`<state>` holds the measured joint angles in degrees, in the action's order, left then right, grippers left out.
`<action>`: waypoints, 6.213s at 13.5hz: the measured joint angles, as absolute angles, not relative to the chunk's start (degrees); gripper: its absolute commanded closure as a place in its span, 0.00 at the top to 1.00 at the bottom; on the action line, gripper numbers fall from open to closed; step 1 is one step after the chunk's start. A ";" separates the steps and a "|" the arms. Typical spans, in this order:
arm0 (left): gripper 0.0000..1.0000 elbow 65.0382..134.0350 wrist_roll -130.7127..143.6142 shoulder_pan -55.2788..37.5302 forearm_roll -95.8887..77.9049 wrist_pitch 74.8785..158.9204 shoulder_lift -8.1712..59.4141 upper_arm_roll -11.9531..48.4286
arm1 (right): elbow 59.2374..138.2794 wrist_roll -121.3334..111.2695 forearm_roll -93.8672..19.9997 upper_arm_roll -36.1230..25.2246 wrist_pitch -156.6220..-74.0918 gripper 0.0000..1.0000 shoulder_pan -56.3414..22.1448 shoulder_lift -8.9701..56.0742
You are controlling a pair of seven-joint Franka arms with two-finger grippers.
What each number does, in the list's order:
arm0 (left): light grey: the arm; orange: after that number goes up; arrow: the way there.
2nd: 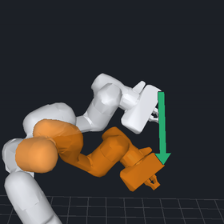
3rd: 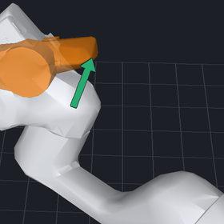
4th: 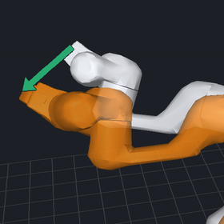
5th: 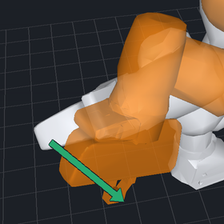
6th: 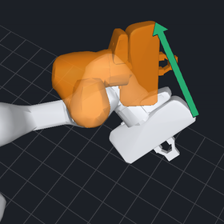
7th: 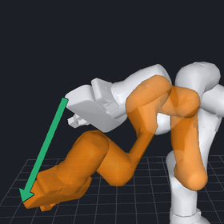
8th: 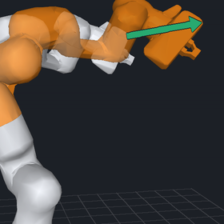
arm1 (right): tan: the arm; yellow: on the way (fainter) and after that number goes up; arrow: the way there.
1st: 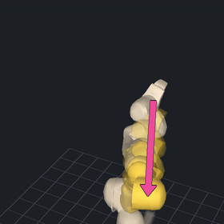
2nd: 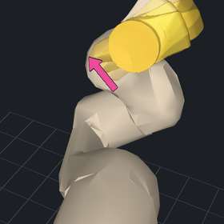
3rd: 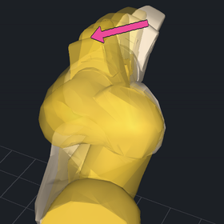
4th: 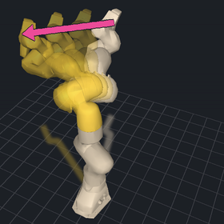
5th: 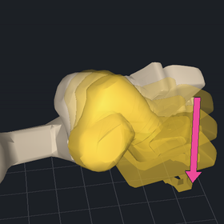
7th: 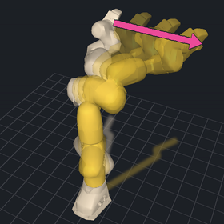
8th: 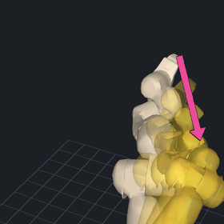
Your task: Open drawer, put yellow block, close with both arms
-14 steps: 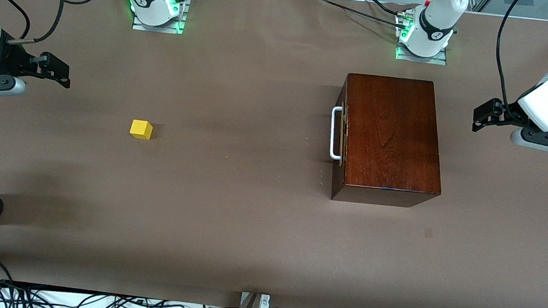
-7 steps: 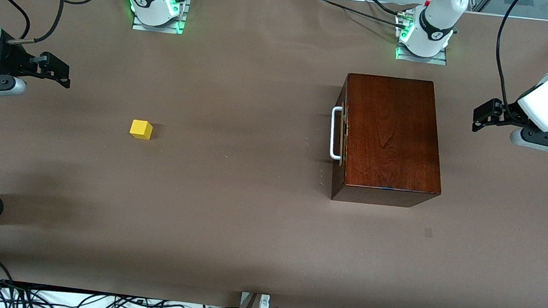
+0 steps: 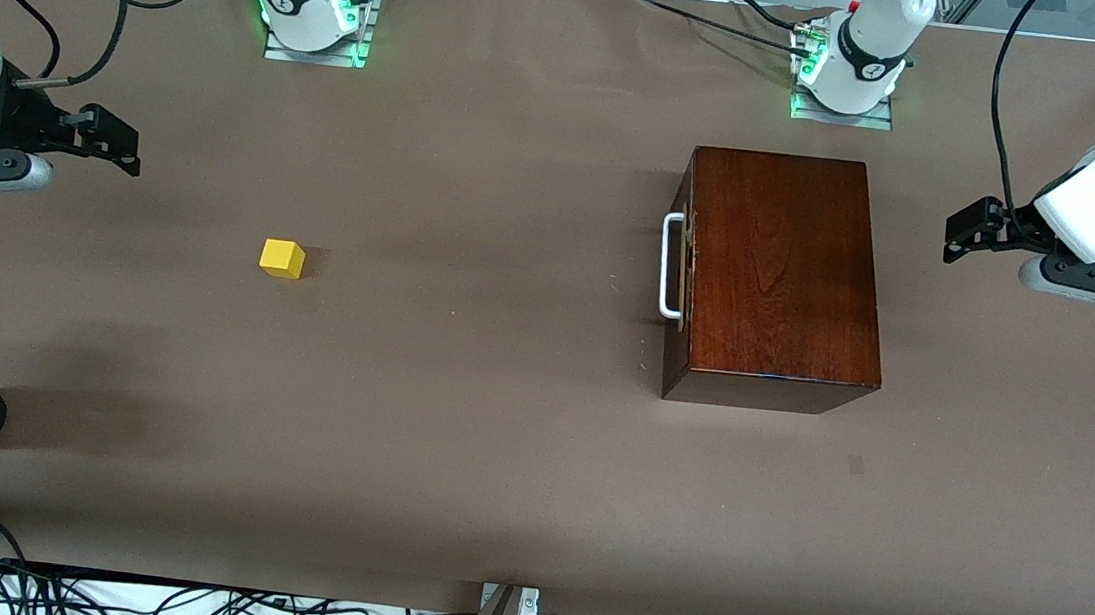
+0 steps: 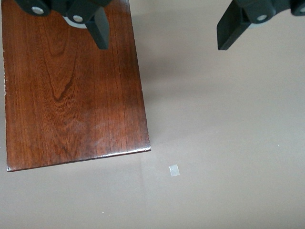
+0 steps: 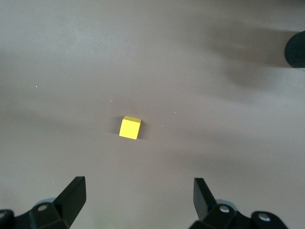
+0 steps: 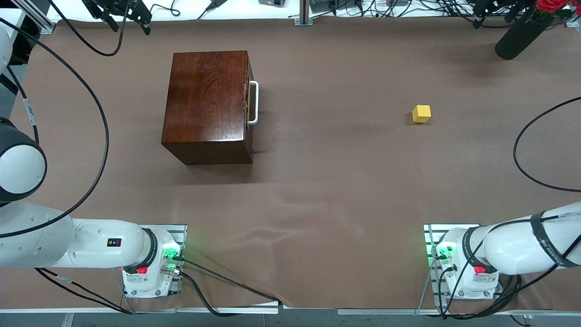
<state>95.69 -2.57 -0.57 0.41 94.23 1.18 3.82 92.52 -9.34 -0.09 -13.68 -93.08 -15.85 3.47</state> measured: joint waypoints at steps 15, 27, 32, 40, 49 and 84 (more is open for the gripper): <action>1.00 94.10 -2.30 -0.76 0.42 91.64 1.20 6.44 | 92.34 -9.33 -0.10 -13.67 -93.76 1.00 -15.85 3.47; 1.00 82.41 23.91 -10.51 -1.59 91.11 18.57 17.98 | 92.26 -9.31 -0.11 -13.67 -93.85 1.00 -15.86 3.49; 1.00 82.59 31.36 -20.22 -0.46 90.98 24.38 18.02 | 92.27 -9.29 -0.11 -13.80 -93.85 1.00 -15.78 3.71; 1.00 93.10 40.86 -28.56 12.88 106.79 27.17 17.04 | 92.26 -9.29 -0.11 -13.87 -94.20 1.00 -15.74 4.06; 1.00 94.54 43.65 -27.53 16.76 111.63 29.52 15.89 | 92.26 -9.28 -0.09 -13.88 -94.24 1.00 -15.74 4.12; 1.00 92.32 54.29 -29.73 19.01 117.30 34.43 16.01 | 132.46 2.44 -4.67 -8.78 -144.27 1.00 -16.39 13.56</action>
